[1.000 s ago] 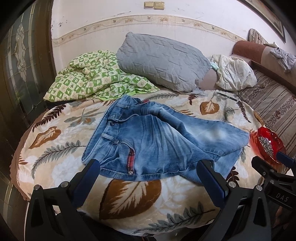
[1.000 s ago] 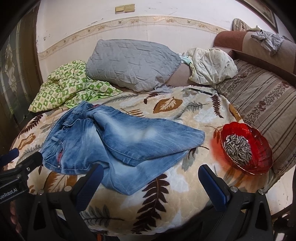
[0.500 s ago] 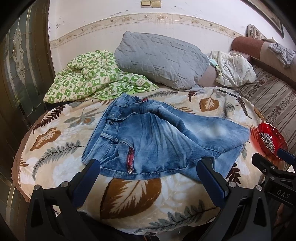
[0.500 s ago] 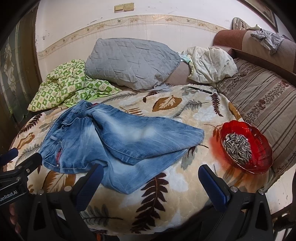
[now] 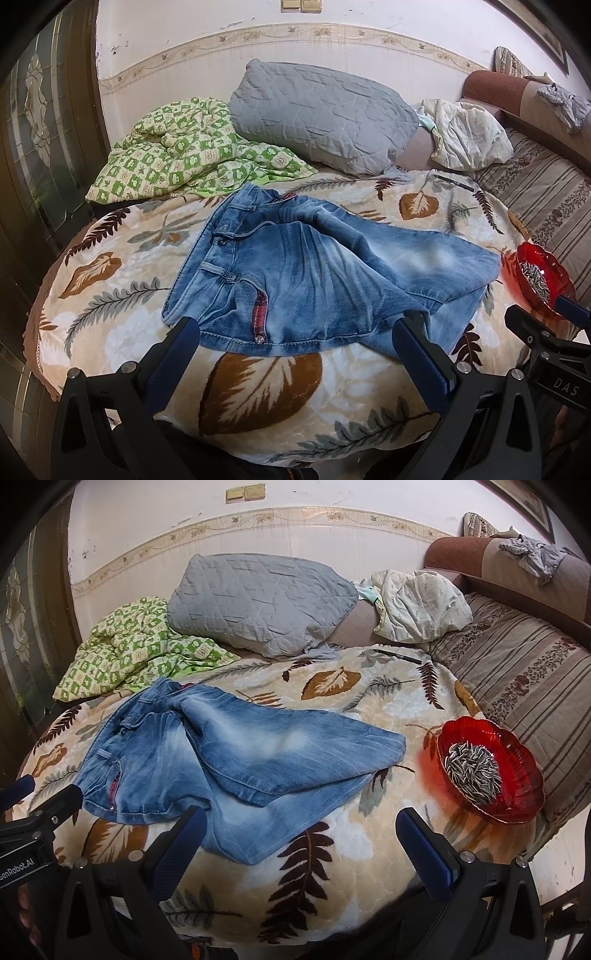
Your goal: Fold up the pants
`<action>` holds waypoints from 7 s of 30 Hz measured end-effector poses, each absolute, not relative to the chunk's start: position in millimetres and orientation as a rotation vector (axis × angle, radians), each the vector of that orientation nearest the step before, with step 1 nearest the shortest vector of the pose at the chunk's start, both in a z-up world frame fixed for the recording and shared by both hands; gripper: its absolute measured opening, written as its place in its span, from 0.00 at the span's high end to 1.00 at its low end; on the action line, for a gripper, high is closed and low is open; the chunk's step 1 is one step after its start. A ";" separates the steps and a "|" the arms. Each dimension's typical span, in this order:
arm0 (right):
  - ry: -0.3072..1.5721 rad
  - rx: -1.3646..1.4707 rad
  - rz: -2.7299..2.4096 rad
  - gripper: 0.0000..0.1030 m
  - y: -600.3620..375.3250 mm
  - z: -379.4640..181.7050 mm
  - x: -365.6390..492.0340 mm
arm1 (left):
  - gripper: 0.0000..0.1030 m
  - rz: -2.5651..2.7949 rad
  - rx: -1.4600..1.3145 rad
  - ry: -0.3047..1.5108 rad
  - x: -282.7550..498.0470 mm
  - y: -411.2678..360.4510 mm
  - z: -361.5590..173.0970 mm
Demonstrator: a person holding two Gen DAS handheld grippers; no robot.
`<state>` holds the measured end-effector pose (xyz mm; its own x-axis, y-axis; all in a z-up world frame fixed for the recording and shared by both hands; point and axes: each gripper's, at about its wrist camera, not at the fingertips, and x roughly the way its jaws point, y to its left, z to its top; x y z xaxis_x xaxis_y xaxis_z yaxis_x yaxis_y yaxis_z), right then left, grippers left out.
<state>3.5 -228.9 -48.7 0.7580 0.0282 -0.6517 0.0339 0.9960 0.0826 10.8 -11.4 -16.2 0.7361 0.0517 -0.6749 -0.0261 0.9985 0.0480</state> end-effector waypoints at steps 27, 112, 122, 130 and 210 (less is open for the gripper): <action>0.678 0.194 0.046 0.00 -290.5 -53.0 -0.3 | 0.00 -0.412 0.092 0.720 80.4 -72.0 2.7; 1.164 0.772 0.183 0.52 -452.8 -173.2 308.0 | 0.85 -0.659 0.697 0.942 310.4 -238.9 -109.9; 1.018 0.657 0.167 0.88 -480.5 -127.4 301.5 | 0.97 -0.782 0.556 0.953 313.1 -284.9 -98.0; 1.062 0.615 0.108 0.21 -474.9 -105.6 275.8 | 0.08 -0.641 0.466 0.903 294.7 -239.6 -60.1; 0.845 -0.300 0.745 0.14 -45.1 -111.1 73.7 | 0.11 -0.235 0.040 1.120 135.7 145.9 -89.3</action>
<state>73.7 -45.1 -111.1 0.4341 0.4738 -0.7662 -0.7002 0.7126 0.0439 135.7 145.9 -89.3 0.4138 -0.1672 -0.8949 0.2074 0.9745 -0.0861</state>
